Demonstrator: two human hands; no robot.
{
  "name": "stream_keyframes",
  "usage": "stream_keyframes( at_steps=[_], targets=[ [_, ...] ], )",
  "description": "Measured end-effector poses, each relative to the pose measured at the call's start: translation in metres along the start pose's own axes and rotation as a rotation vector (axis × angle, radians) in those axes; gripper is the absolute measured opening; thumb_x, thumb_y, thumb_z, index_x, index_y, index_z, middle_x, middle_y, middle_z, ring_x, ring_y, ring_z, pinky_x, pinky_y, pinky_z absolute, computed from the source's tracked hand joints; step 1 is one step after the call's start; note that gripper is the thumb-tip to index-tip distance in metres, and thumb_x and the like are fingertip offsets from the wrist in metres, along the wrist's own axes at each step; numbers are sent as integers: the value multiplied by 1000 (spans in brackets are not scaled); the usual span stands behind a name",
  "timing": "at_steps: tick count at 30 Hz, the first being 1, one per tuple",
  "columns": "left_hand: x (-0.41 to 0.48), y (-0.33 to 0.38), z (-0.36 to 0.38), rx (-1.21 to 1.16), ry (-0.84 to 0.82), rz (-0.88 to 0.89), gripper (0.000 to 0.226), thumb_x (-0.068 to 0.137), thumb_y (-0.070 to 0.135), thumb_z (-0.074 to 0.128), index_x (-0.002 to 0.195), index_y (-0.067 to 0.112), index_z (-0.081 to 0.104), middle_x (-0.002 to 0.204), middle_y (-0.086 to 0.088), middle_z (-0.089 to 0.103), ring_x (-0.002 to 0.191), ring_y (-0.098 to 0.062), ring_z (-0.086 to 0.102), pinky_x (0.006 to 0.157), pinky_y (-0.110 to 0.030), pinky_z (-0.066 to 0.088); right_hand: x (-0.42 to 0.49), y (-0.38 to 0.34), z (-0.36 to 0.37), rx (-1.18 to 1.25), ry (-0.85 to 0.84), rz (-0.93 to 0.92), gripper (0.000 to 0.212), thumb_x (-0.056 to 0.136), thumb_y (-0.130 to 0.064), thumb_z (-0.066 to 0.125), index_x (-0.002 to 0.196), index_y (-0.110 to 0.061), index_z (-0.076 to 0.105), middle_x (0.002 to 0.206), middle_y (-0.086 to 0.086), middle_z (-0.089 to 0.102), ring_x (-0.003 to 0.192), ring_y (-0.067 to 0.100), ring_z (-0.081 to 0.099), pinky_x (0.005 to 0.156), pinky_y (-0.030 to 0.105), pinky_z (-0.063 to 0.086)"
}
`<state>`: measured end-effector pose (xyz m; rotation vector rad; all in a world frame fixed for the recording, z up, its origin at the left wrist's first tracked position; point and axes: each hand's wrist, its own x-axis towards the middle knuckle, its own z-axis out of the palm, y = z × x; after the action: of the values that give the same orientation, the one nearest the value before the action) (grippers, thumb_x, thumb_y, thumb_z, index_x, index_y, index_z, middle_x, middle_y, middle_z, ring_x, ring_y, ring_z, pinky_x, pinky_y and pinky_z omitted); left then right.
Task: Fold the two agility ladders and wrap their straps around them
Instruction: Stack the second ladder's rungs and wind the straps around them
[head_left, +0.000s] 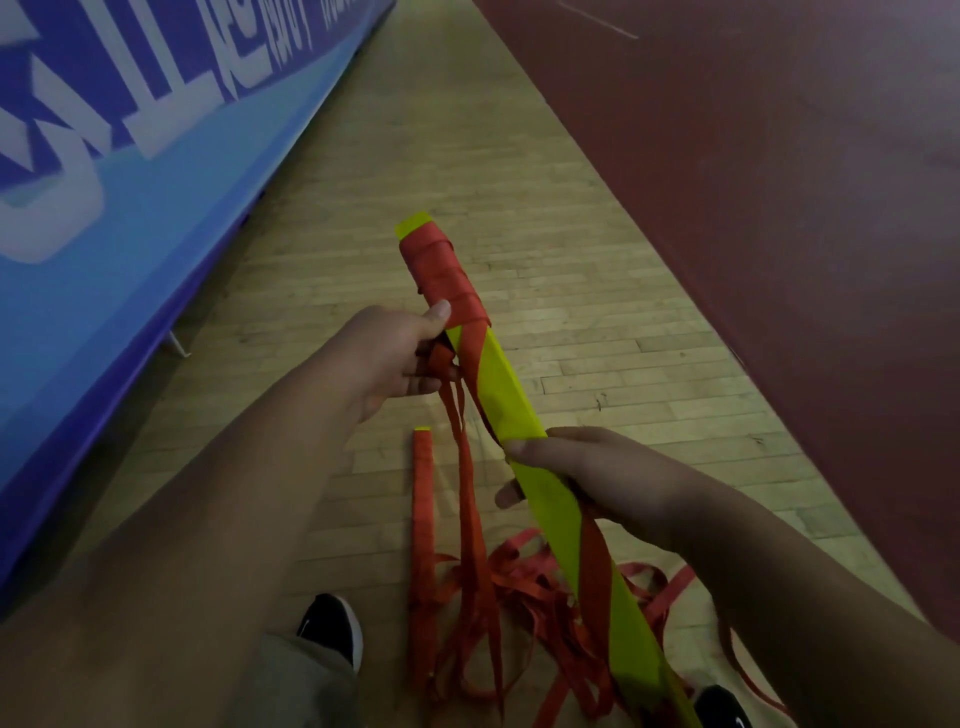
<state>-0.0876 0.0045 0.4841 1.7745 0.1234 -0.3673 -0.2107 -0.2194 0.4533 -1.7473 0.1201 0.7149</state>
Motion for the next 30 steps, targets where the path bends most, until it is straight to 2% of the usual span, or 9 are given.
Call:
stream_keyframes(
  at_steps=[6,8,10,13,15,18,23,27,30],
  targets=[
    [-3,4,-2,-77,-101,61,34,109,39,63,107,8,76,89,-6,78,73,-19,76,60,-30,57,-5,1,-8,243,-168,5,59,110,-60,43,139,-16,70,124,13,81,111,22,78,89,35,62],
    [-5,4,0,-98,-126,89,34,109,39,62,105,8,76,84,-4,76,70,-17,73,61,-31,56,-5,4,-8,295,-233,-22,59,110,-56,44,140,-11,68,127,18,79,118,27,76,105,47,61],
    [-6,5,2,-116,-152,107,34,109,39,61,100,10,75,80,-3,73,67,-16,70,63,-32,55,-3,9,-9,305,-282,-30,59,112,-53,50,143,-7,67,137,23,74,131,36,70,122,61,47],
    [-6,4,2,-164,-196,131,39,103,47,66,103,10,79,99,-14,72,87,-27,68,84,-43,56,-1,14,-9,308,-347,-66,65,108,-54,53,145,-2,66,144,27,69,141,44,62,125,67,39],
    [-7,5,3,-223,-234,122,42,94,51,71,103,11,81,104,-17,68,96,-31,65,94,-50,53,-1,13,-8,329,-361,-91,62,106,-52,56,139,-2,71,138,26,72,129,40,69,123,65,43],
    [-11,7,7,-295,-282,98,38,92,48,66,101,12,76,92,-8,68,87,-24,67,90,-44,54,-1,10,-10,421,-377,-116,56,101,-45,60,134,-2,75,122,26,73,107,32,75,102,51,60],
    [-14,8,9,-340,-322,77,33,96,49,68,101,17,73,90,-3,58,89,-22,61,89,-42,52,2,12,-12,468,-386,-159,95,82,-50,85,150,9,55,105,27,74,93,30,77,83,38,64],
    [-14,10,10,-309,-323,77,37,94,54,68,105,18,69,87,1,64,89,-21,64,93,-44,48,2,11,-11,488,-360,-189,55,83,-43,76,125,-7,79,99,18,75,89,25,77,81,35,63],
    [-13,11,10,-315,-336,50,48,94,58,72,117,17,61,90,1,58,88,-20,63,85,-40,48,5,13,-10,485,-357,-189,56,79,-45,84,121,-8,77,103,17,75,95,29,75,89,44,62]
  ],
)
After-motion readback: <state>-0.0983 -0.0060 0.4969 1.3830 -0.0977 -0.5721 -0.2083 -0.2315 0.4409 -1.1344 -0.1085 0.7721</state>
